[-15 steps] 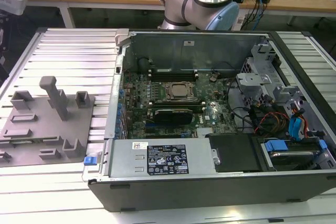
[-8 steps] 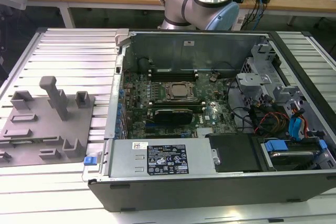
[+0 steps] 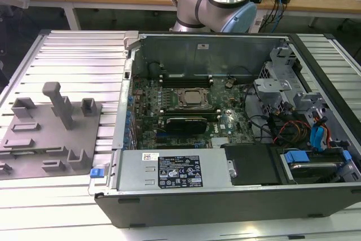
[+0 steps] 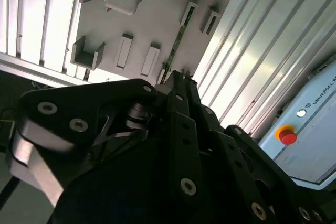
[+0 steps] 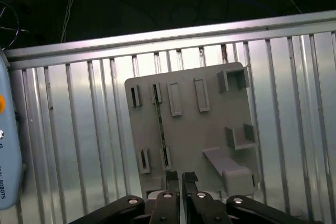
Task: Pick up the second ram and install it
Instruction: 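Pick up the second ram and move it above second insertion slot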
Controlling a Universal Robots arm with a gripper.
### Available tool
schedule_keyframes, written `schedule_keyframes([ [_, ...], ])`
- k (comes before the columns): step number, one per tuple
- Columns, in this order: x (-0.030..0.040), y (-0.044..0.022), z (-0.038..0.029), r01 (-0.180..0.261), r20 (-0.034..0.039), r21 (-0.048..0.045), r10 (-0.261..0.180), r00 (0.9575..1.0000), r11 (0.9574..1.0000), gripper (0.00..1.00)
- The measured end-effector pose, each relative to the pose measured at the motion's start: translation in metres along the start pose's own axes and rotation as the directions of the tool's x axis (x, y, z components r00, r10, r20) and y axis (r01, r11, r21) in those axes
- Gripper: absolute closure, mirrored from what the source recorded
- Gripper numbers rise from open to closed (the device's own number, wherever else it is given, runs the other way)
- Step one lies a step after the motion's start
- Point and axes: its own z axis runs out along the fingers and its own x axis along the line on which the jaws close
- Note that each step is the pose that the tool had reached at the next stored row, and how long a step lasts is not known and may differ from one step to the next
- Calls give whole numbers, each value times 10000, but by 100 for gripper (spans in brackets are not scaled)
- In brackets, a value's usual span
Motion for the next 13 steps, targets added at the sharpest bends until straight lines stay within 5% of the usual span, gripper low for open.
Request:
schedule_keyframes([
  [2,0,0,0,0,1,-1,0,10000,10000,70],
  [13,31,-3,182,17,1,0,-17,10000,10000,70],
])
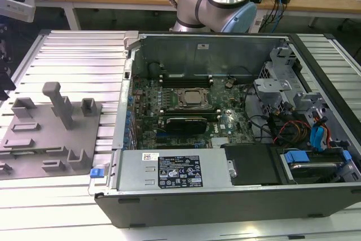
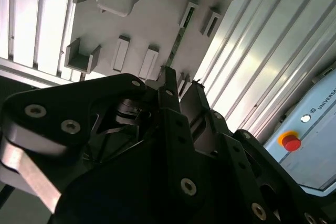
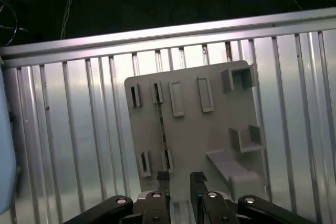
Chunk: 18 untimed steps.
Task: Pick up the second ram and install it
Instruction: 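Pick up the second ram and move it above second insertion slot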
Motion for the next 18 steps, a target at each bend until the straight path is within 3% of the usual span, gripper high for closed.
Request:
schedule_keyframes([
  [13,120,-11,197,163,-2,2,-163,9999,9999,70],
  [18,137,-14,279,636,-26,13,-636,9980,9980,70],
])
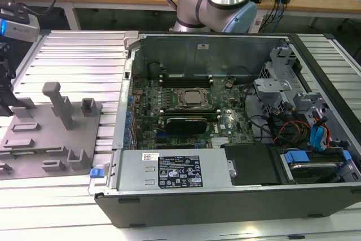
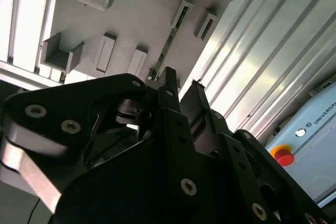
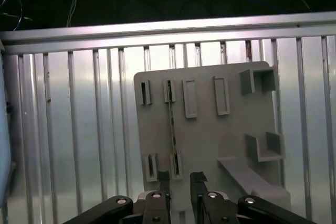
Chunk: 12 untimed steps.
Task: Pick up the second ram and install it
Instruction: 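Pick up the second ram and move it above second insertion slot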
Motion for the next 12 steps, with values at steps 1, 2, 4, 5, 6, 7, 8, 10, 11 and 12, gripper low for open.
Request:
schedule_keyframes([
  [1,6,2,23,14,0,0,-14,10000,10000,70],
  [2,10,3,35,22,0,1,-22,10000,10000,70],
  [4,19,3,62,53,0,1,-53,10000,10000,70],
  [5,22,4,75,68,0,1,-68,10000,10000,70],
  [6,29,3,104,105,-2,1,-105,9999,9999,70],
  [7,40,2,134,143,-2,2,-143,9999,9999,70],
  [8,49,2,160,175,-2,2,-175,9998,9998,70],
  [10,73,0,216,245,-3,4,-245,9997,9997,70],
  [11,83,0,250,281,-3,5,-281,9996,9996,70],
  [12,86,-1,271,305,-5,4,-305,9995,9995,70],
])
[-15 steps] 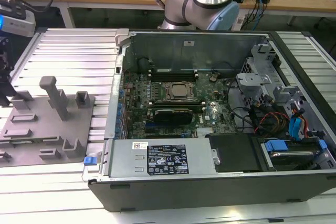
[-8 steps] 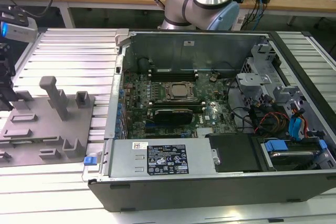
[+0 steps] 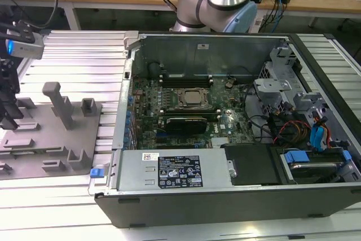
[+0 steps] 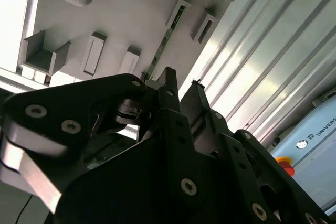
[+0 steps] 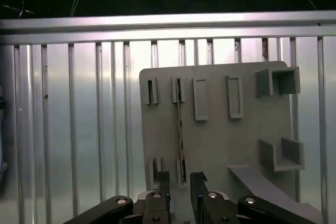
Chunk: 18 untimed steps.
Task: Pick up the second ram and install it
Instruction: 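Pick up the second ram and move it above second insertion slot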
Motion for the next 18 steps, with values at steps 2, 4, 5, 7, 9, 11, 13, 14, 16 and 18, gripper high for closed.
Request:
schedule_keyframes([
  [2,7,-2,78,71,0,0,-71,10000,10000,70],
  [4,8,-3,168,105,-2,-1,-105,9999,9999,70],
  [5,7,-4,219,113,-1,0,-113,9999,9999,70],
  [7,6,-5,293,129,-1,0,-129,9999,9999,70],
  [9,4,-6,362,146,-1,1,-146,9999,9999,70],
  [11,4,-6,401,155,-2,0,-155,9999,9999,70],
  [13,3,-7,464,168,-3,0,-168,9999,9999,70],
  [14,3,-7,486,174,-2,0,-174,9998,9998,70],
  [16,2,-8,524,187,-2,1,-187,9998,9998,70],
  [18,2,3,564,200,-3,0,-200,9998,9998,70],
])
